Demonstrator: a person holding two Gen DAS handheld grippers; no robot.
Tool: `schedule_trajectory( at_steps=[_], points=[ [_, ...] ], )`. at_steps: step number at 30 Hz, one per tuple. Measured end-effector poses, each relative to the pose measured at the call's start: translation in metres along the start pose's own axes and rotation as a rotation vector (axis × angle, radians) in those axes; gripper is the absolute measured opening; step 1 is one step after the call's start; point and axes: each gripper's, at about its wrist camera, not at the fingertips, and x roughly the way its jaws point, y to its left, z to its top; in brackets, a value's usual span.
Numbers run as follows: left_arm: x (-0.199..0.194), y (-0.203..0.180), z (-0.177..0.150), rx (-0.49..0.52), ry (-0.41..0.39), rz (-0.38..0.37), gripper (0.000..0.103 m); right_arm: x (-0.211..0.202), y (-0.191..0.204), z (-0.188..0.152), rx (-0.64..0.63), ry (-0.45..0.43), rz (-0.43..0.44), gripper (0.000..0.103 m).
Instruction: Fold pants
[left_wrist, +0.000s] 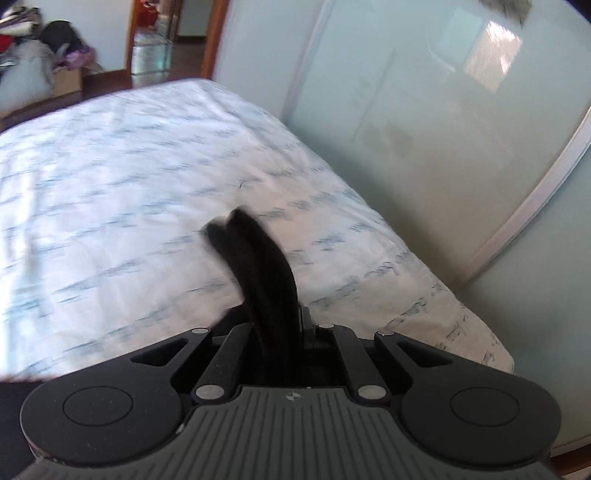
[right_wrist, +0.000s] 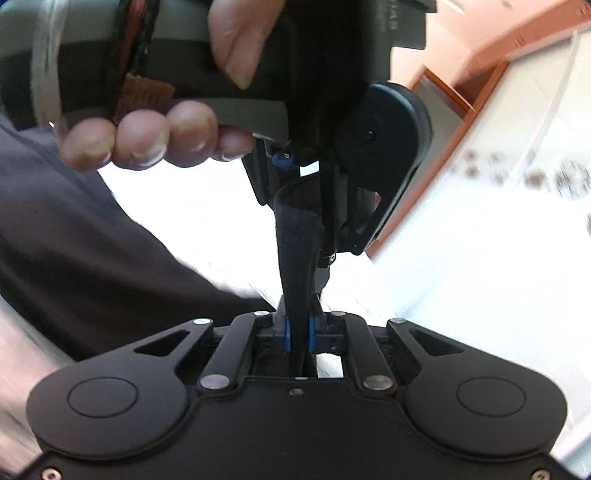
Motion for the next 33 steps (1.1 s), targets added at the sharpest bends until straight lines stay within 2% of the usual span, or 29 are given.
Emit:
schedule_trajectory(
  at_steps=[4,8,10,12,16,18,21,24,25,28,31,33],
  points=[
    [-0.038,0.068,-0.043,-0.043,0.01,0.094,0.01,-0.006,0.058,0.039,-0.048,-0.033,0.16,0.009],
    [-0.033,0.153,-0.104,-0.205,0.136,0.192,0.011,0.004,0.139,0.059,-0.121,0.015,0.352,0.008],
    [-0.039,0.185,-0.124,-0.303,0.115,0.133,0.013,0.003,0.171,0.064,-0.177,0.033,0.399,0.008],
    [-0.052,0.195,-0.125,-0.332,0.092,0.12,0.012,-0.002,0.186,0.072,-0.202,0.03,0.4,0.008],
    [-0.069,0.197,-0.117,-0.26,0.035,0.132,0.011,-0.005,0.191,0.089,-0.212,0.021,0.395,0.008],
    [-0.075,0.203,-0.12,-0.259,0.017,0.134,0.012,-0.005,0.196,0.096,-0.214,0.023,0.393,0.009],
    [-0.061,0.223,-0.131,-0.325,0.076,0.13,0.013,0.004,0.208,0.096,-0.23,0.065,0.416,0.01],
    [-0.068,0.225,-0.135,-0.361,0.05,0.114,0.012,-0.01,0.201,0.088,-0.239,0.057,0.423,0.01],
    [-0.075,0.222,-0.136,-0.345,0.037,0.113,0.009,-0.01,0.194,0.084,-0.222,0.053,0.439,0.011],
    [-0.087,0.218,-0.136,-0.3,-0.001,0.136,0.01,-0.011,0.19,0.084,-0.207,0.039,0.449,0.011],
    [-0.076,0.231,-0.146,-0.345,0.052,0.154,0.013,-0.006,0.198,0.082,-0.223,0.06,0.464,0.011],
    [-0.082,0.232,-0.148,-0.378,0.033,0.149,0.013,-0.006,0.198,0.084,-0.23,0.048,0.464,0.011]
  ],
)
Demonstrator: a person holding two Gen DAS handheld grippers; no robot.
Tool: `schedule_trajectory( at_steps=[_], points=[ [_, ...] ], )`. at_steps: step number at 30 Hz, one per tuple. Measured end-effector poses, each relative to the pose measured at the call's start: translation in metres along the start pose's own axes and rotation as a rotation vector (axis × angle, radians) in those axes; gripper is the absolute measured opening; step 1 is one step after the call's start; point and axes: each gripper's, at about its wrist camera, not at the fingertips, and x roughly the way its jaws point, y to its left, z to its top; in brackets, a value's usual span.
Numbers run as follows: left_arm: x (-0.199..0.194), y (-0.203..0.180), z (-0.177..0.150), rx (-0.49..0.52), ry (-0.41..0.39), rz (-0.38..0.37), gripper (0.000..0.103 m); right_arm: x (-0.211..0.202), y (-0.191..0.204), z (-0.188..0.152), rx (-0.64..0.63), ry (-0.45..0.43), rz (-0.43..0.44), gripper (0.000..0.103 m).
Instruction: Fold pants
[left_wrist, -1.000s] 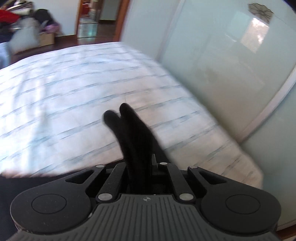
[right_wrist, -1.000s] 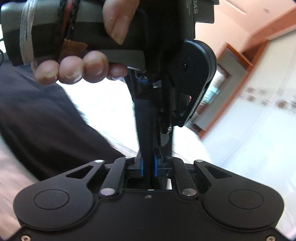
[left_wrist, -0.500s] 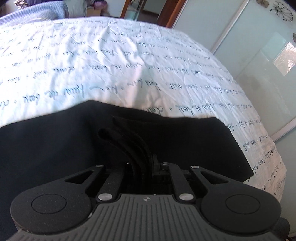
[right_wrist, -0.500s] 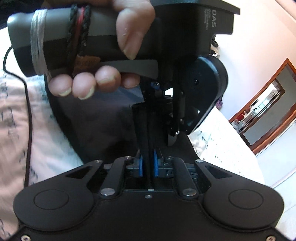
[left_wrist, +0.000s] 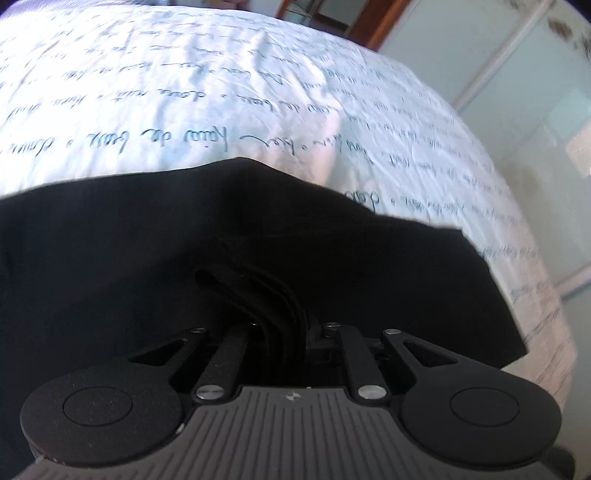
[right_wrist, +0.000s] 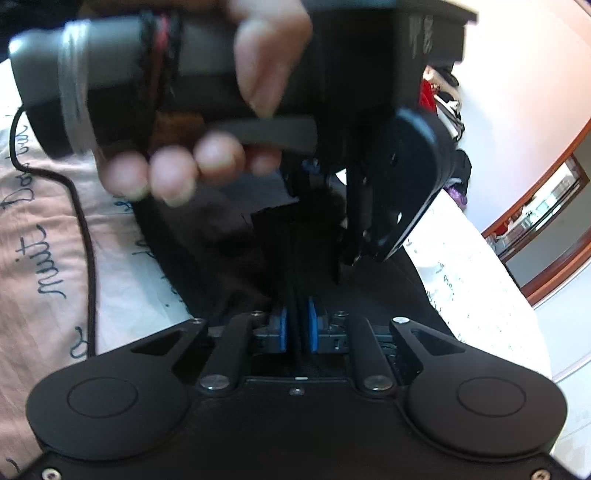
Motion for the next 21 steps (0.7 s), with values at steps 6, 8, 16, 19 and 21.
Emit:
schedule_trajectory(
  at_steps=[6,8,16,19,21],
  points=[
    [-0.015,0.004,-0.003,0.011,-0.04,0.02,0.012,-0.012,-0.005,0.005,0.036,-0.032,0.04,0.011],
    [-0.006,0.013,-0.006,-0.014,-0.01,0.028,0.012,-0.006,-0.001,0.003,0.033,-0.026,0.061,0.011],
    [-0.014,0.016,-0.005,-0.03,-0.014,0.023,0.014,-0.003,0.005,0.013,0.02,-0.035,0.055,0.016],
    [-0.029,0.014,-0.004,0.004,-0.044,0.021,0.014,-0.016,0.001,0.014,0.036,-0.076,0.076,0.017],
    [-0.021,0.019,-0.006,0.005,-0.021,0.058,0.017,-0.009,0.004,0.016,0.033,-0.058,0.088,0.019]
  ],
)
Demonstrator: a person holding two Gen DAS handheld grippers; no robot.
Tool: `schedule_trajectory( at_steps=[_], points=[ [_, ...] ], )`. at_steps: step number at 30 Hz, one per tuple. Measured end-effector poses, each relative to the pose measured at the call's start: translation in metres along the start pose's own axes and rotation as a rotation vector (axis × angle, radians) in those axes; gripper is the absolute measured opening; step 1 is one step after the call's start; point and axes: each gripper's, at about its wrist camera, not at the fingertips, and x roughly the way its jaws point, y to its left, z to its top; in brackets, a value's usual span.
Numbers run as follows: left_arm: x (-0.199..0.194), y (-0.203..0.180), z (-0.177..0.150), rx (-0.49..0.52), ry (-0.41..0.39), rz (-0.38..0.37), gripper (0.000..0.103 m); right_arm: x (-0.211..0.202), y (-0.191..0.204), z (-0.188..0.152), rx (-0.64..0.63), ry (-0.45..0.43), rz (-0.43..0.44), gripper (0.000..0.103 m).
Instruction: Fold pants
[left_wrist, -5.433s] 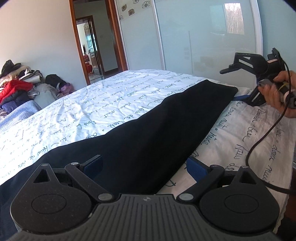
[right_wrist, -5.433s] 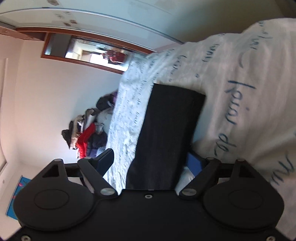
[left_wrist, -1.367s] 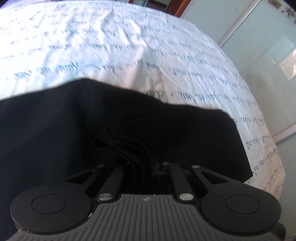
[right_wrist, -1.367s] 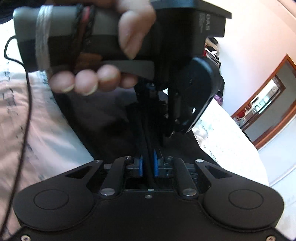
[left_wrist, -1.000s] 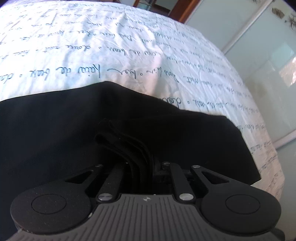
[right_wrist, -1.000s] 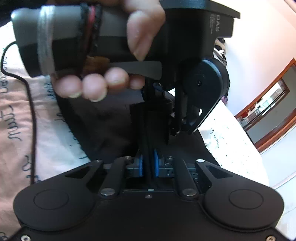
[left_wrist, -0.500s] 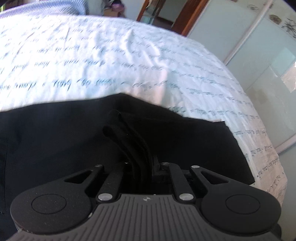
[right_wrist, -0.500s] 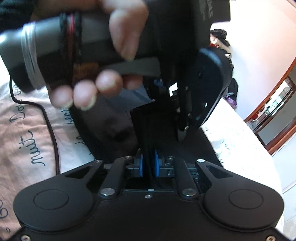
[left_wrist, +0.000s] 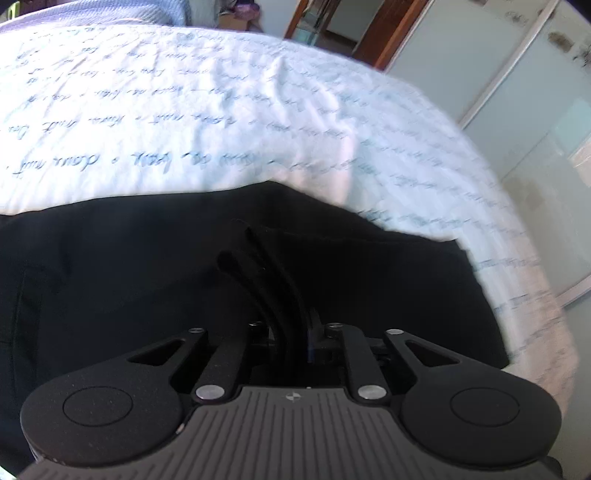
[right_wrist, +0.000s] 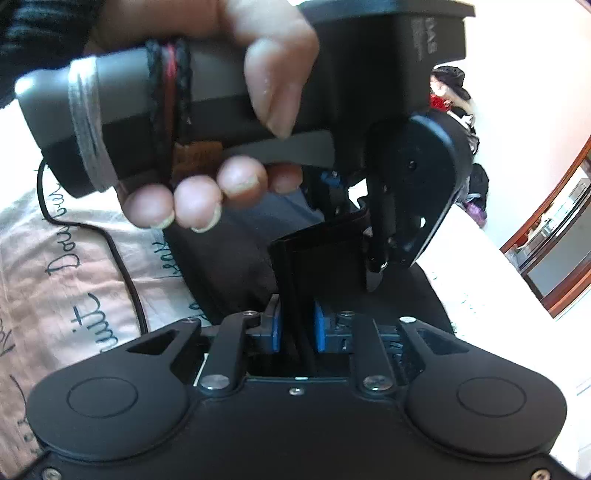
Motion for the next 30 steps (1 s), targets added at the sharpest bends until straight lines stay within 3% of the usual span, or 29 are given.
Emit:
schedule_trajectory(
  at_steps=[3,4,6,7,8,10,13,14,16,18,20,22,25,27,28,29,30],
  points=[
    [0.01,0.009,-0.005,-0.015,0.004,-0.027,0.019,0.014,0.012,0.0,-0.047,0.031,-0.037,0.02],
    [0.005,0.012,-0.005,-0.04,0.002,-0.05,0.024,0.011,0.014,0.002,-0.063,0.03,-0.057,0.021],
    [-0.006,0.018,-0.005,-0.063,-0.012,-0.088,0.026,-0.008,0.013,0.005,-0.058,-0.011,-0.051,0.042],
    [-0.013,0.02,-0.005,-0.061,-0.025,-0.08,0.03,-0.019,0.008,0.003,-0.039,-0.042,-0.03,0.063],
    [-0.019,0.024,-0.005,-0.071,-0.032,-0.074,0.031,-0.031,0.002,-0.001,-0.008,-0.07,0.001,0.076],
    [-0.029,0.035,-0.006,-0.102,-0.028,-0.091,0.035,-0.055,-0.03,-0.015,0.164,-0.126,0.171,0.078],
    [-0.051,0.048,-0.01,-0.164,-0.074,-0.102,0.035,-0.077,-0.1,-0.048,0.544,-0.207,0.444,0.079],
    [-0.057,0.047,-0.012,-0.173,-0.097,-0.115,0.035,-0.082,-0.124,-0.064,0.665,-0.237,0.501,0.079],
    [-0.064,0.033,-0.013,-0.168,-0.141,-0.16,0.036,-0.076,-0.176,-0.096,0.877,-0.255,0.49,0.079],
    [-0.061,0.006,-0.017,-0.1,-0.17,-0.213,0.036,-0.061,-0.227,-0.126,1.079,-0.22,0.368,0.078],
    [-0.049,-0.028,-0.024,0.012,-0.181,-0.254,0.043,-0.046,-0.266,-0.149,1.184,-0.166,0.265,0.078],
    [-0.028,-0.054,-0.033,0.112,-0.168,-0.265,0.044,-0.022,-0.295,-0.162,1.214,-0.051,0.194,0.074],
    [0.005,-0.071,-0.049,0.189,-0.109,-0.231,0.044,0.011,-0.312,-0.172,1.193,0.061,0.206,0.071],
    [0.016,-0.068,-0.062,0.205,-0.131,-0.236,0.045,0.026,-0.311,-0.177,1.198,0.099,0.247,0.057],
    [0.016,-0.065,-0.067,0.204,-0.153,-0.252,0.048,0.036,-0.306,-0.18,1.204,0.114,0.271,0.041],
    [0.016,-0.062,-0.07,0.198,-0.161,-0.26,0.048,0.04,-0.303,-0.183,1.215,0.093,0.288,0.011],
    [0.017,-0.061,-0.072,0.192,-0.166,-0.262,0.048,0.044,-0.304,-0.188,1.228,0.043,0.336,0.011]
  ],
)
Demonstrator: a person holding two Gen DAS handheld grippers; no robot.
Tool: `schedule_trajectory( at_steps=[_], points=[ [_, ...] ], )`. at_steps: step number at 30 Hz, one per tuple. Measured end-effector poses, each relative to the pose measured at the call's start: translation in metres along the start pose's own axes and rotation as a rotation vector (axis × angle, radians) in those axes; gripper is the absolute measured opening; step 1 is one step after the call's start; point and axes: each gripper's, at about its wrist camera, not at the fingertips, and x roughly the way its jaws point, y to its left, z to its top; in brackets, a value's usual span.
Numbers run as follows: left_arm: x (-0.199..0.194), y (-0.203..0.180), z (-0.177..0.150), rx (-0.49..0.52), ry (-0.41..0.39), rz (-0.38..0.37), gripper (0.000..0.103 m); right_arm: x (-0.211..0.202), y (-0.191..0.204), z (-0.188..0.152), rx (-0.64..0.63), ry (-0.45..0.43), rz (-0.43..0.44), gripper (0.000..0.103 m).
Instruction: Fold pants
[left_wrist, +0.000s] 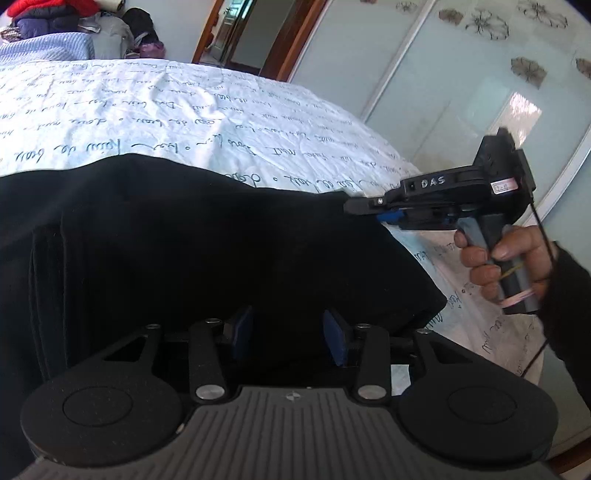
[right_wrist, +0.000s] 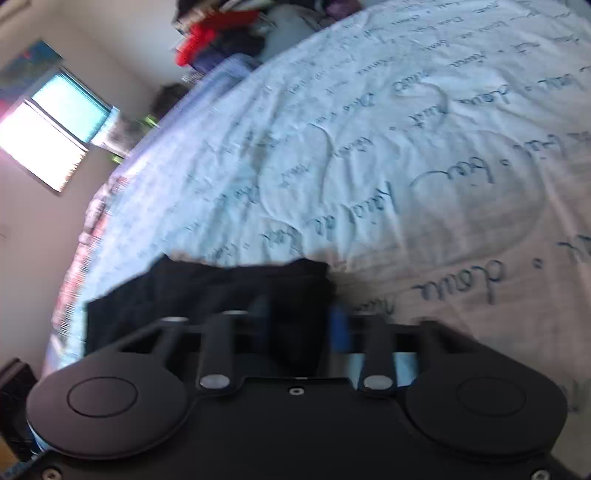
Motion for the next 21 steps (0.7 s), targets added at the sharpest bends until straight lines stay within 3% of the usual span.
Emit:
schedule_trajectory(
  at_steps=[2,6,8,9,11,13,15,16,18,21],
  points=[
    [0.0,-0.001,-0.003,0.003,-0.007,-0.003,0.049,-0.004,0.003,0.004,-0.012,-0.016,0.05,0.011],
    [0.0,0.0,-0.007,0.021,-0.03,-0.01,0.05,-0.009,0.023,0.023,-0.155,-0.014,0.061,0.01],
    [-0.002,0.0,-0.007,0.025,-0.029,-0.012,0.05,0.015,-0.007,0.025,-0.1,0.084,-0.001,0.01],
    [-0.003,0.0,-0.006,0.023,-0.026,-0.011,0.05,0.014,-0.025,0.023,-0.02,0.072,0.055,0.01],
    [-0.007,0.0,-0.004,0.005,-0.016,-0.001,0.05,-0.007,-0.048,0.018,0.158,-0.018,0.096,0.023],
    [-0.009,-0.005,0.002,-0.014,0.0,0.018,0.051,-0.036,-0.04,0.009,0.143,-0.135,0.087,0.023],
    [-0.011,-0.018,0.009,-0.018,-0.008,0.019,0.051,-0.042,-0.032,0.001,0.163,-0.116,0.225,0.024],
    [-0.01,-0.03,0.014,0.006,-0.028,-0.014,0.051,-0.04,-0.025,-0.001,0.154,-0.092,0.262,0.028],
    [-0.003,-0.061,0.024,0.08,-0.057,-0.106,0.053,-0.032,-0.015,0.001,0.135,-0.066,0.244,0.029],
    [0.021,-0.113,0.029,0.262,-0.065,-0.238,0.06,-0.008,-0.023,0.011,0.213,0.019,0.305,0.029]
  ],
)
